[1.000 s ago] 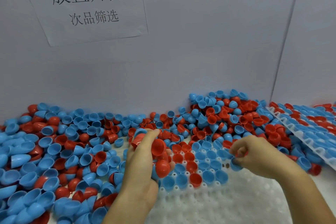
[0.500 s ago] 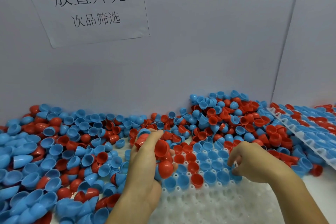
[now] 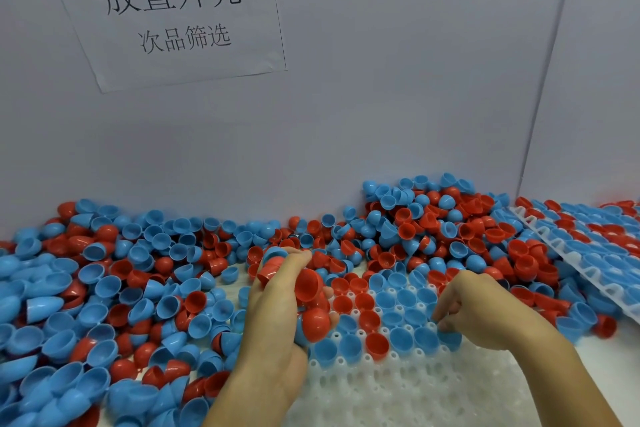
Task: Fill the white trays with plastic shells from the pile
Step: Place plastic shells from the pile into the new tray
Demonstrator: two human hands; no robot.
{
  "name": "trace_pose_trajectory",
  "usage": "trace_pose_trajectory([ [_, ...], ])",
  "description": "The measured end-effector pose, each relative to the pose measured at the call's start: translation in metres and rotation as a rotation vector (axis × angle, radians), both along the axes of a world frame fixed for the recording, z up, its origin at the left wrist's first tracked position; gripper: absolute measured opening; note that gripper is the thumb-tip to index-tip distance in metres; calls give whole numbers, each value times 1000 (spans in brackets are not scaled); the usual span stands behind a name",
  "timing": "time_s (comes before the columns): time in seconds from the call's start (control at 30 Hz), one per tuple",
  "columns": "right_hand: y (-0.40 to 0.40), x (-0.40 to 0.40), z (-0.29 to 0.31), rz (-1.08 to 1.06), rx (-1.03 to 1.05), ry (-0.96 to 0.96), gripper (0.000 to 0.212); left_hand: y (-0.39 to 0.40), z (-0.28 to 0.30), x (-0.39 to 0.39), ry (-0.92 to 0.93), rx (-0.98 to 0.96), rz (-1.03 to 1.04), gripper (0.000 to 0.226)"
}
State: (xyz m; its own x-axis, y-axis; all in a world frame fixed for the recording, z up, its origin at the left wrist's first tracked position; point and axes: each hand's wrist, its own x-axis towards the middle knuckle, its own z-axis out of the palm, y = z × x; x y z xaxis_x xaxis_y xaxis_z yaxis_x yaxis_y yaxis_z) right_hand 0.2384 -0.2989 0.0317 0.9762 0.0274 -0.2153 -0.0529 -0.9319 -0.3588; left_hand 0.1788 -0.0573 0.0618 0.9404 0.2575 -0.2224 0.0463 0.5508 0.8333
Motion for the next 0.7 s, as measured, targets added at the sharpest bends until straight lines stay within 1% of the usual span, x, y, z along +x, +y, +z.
trace_pose_trajectory([
  [0.1,-5,0,3,24,-31,-2,22,2,1,0,-8,-15,-1,35],
  [0.47,-6,-1,-4,9,-57,-18,24,2,2,1,8,-9,5,36],
  [0.57,-9,1,1,8,-60,-91,23,3,3,1,13,-11,5,36],
  [0.63,-7,5,2,-19,-18,-190,21,5,4,1,10,-23,-1,35],
  [0.7,-1,11,2,-39,13,-282,23,7,5,0,2,-29,-11,34],
])
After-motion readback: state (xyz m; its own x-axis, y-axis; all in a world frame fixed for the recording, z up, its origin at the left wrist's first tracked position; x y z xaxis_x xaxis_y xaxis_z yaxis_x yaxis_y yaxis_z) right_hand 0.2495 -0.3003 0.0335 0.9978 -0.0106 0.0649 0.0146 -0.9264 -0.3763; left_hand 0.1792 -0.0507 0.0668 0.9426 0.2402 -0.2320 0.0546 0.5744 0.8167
